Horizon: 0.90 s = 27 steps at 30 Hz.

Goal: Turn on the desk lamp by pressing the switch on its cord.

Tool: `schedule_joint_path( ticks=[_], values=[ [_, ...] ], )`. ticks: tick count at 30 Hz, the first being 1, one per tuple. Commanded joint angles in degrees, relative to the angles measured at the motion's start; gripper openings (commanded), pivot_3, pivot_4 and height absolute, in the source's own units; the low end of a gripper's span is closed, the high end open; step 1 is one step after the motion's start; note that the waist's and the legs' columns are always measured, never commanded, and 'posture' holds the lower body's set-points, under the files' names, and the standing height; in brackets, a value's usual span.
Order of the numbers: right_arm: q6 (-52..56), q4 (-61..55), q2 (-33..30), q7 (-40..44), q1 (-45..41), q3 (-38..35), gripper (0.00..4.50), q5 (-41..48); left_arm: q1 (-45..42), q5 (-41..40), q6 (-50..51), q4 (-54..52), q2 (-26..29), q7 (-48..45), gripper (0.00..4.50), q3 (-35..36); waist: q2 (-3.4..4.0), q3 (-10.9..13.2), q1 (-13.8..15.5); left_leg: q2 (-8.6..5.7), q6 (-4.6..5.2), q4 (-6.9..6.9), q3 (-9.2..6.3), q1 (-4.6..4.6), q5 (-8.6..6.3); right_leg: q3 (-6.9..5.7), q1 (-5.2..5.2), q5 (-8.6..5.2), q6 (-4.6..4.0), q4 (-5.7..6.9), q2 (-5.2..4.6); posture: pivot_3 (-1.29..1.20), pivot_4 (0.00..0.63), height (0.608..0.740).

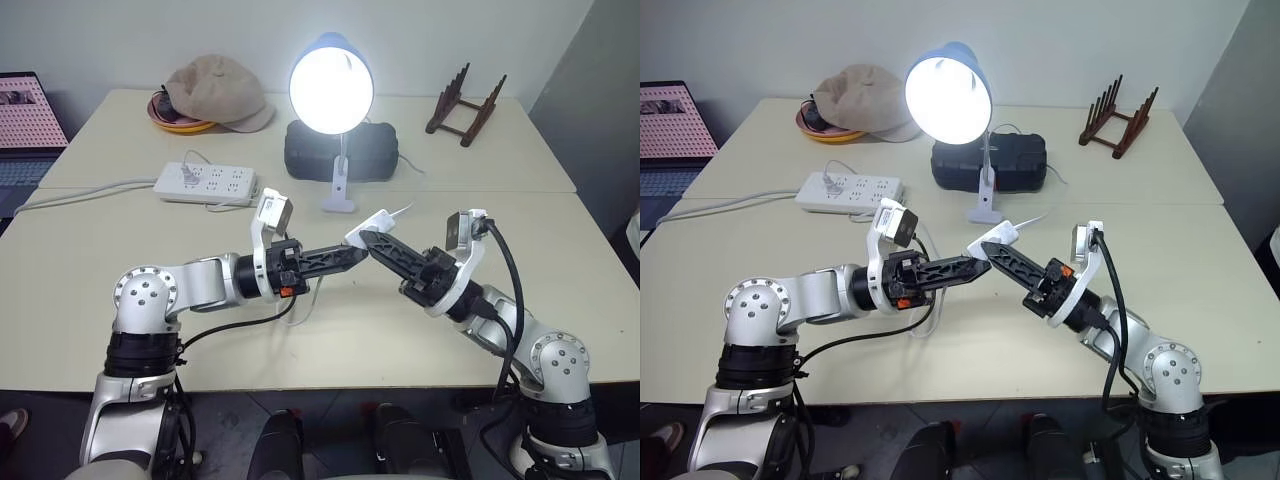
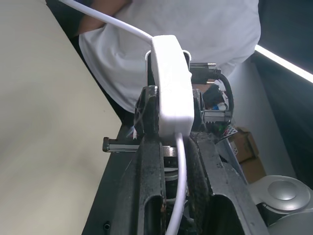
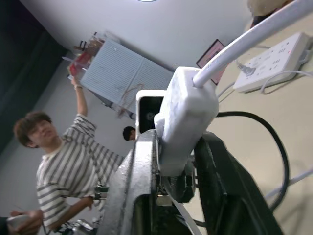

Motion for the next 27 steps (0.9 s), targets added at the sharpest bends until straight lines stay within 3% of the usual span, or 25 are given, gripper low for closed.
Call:
schedule_joint_path(
  ticks=[1, 7, 10, 13, 18, 23, 25, 27],
  values=[
    [-0.32, -4.56, -1.26, 0.23, 0.97, -0.21, 2.13, -1.56, -3.29, 3.23, 0.77, 2.27, -0.03, -4.53, 0.31, -0.62, 0.0, 0.0, 0.0, 0.0, 0.0, 0.0, 0.0, 0.0, 0.0, 0.0, 0.0, 0.0, 0.0, 0.0, 0.0, 0.0, 0.15, 0.74],
    [1.3, -8.77, -7.35, 2.01, 6.8, -1.05, 3.33, -6.48, -7.04, 12.53, 0.8, 5.47, 0.57, -13.49, 0.31, -2.45, 0.0, 0.0, 0.38, -0.02, 0.0, -0.01, 0.02, -0.05, 0.0, 0.01, -0.03, 0.0, 0.0, -0.01, -0.02, 0.0, 0.15, 0.74],
    [0.53, -17.39, -14.4, 1.75, 13.78, -7.29, 3.97, -9.9, -10.66, 27.73, -5.93, 7.3, 4.22, -25.77, 0.31, -10.12, 0.07, 0.04, 0.97, -0.02, 0.0, 0.01, 0.01, -0.07, 0.0, -0.01, -0.06, -0.01, 0.0, -0.01, -0.01, 0.0, 0.15, 0.74],
    [-1.48, -25.36, -19.3, -0.68, 15.18, -9.26, 4.46, -19.49, -13.25, 44.72, -18.71, 10.82, 5.97, -36.41, 0.31, -20.54, 0.07, 0.02, 0.99, -0.07, -0.01, 0.02, 0.02, -0.13, 0.0, 0.01, -0.1, -0.01, -0.01, -0.08, -0.05, 0.0, 0.15, 0.74],
    [-3.43, -29.87, -21.24, -4.01, 14.59, -2.18, 4.46, -38.52, -15.94, 68.58, -43.1, 21.97, 2.88, -44.49, 0.31, -31.58, 0.08, -0.02, 0.94, -0.06, 0.0, 0.03, 0.1, -0.07, 0.0, 0.06, -0.06, 0.0, -0.02, -0.1, -0.09, 0.0, 0.15, 0.74],
    [-7.28, -26.6, -20.66, -2.19, 17.11, 4.01, 4.46, -53.22, -17.68, 82.5, -60.7, 34.58, -2.98, -45.58, 0.31, -33.87, 0.08, -0.01, 1.08, -0.06, 0.0, 0.02, 0.11, -0.23, 0.0, 0.05, -0.13, -0.01, -0.02, -0.23, -0.09, 0.0, 0.15, 0.74],
    [-8.72, -25.26, -20.29, -0.97, 18.23, 4.6, 4.5, -56.74, -17.88, 86.2, -65.99, 38.18, -4.26, -46.6, 0.99, -33.72, 0.08, -0.01, 1.09, -0.06, 0.01, 0.01, 0.11, -0.3, -0.01, 0.03, -0.12, 0.0, 0.0, -0.33, -0.09, 0.0, 0.15, 0.74],
    [-9.67, -23.98, -20.01, 0.61, 19.47, 3.8, 4.5, -58.39, -17.87, 87.34, -68.42, 39.45, -4.5, -48.55, 1.23, -32.32, 0.07, -0.02, 1.08, -0.07, 0.01, 0.01, 0.11, -0.3, -0.01, 0.03, -0.08, 0.01, 0.02, -0.39, -0.09, 0.0, 0.15, 0.74]
  ],
)
